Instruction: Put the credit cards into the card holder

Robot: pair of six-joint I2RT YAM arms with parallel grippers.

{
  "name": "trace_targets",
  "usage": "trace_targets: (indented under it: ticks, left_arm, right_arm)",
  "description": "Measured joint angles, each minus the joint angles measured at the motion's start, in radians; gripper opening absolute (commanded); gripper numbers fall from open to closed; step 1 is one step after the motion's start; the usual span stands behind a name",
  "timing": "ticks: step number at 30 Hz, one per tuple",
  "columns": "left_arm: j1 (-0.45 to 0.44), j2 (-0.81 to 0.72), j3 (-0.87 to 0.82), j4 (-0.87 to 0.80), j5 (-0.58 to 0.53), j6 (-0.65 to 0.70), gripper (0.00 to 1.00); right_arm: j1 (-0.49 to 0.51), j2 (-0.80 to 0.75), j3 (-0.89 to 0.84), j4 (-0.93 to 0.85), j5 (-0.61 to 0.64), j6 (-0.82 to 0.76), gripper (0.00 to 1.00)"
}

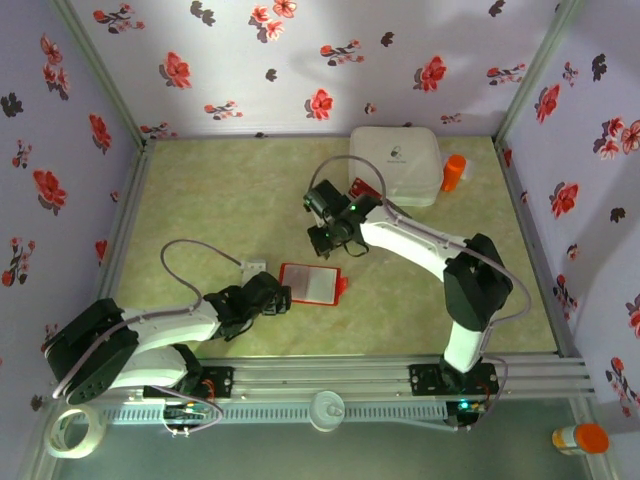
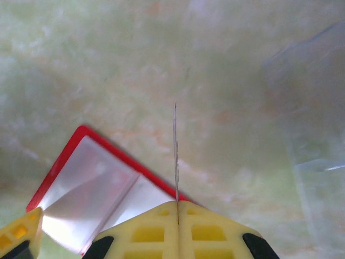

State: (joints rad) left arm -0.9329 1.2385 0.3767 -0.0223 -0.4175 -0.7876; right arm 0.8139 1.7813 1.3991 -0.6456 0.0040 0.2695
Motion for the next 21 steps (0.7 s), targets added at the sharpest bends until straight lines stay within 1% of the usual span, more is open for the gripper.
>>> trace_targets:
  ticks: [4,8,14,21]
  left_arm:
    - [0.003,-0.002,0.000,-0.008,0.000,0.000,1.00]
    - [0.003,-0.002,0.000,-0.008,0.000,0.000,1.00]
    - [0.004,-0.002,0.000,-0.008,0.000,0.000,1.00]
    - [0.004,-0.014,0.000,-0.024,0.000,0.000,1.00]
  right_arm:
    - [0.003,0.000,-0.079,0.071,-0.085,0.069,0.00]
    - [0.008,0.000,-0.105,0.130,-0.138,0.112,0.00]
    - [0.016,0.000,-0.108,0.177,-0.174,0.147,0.00]
    - [0.018,0.005,-0.110,0.186,-0.190,0.161,0.00]
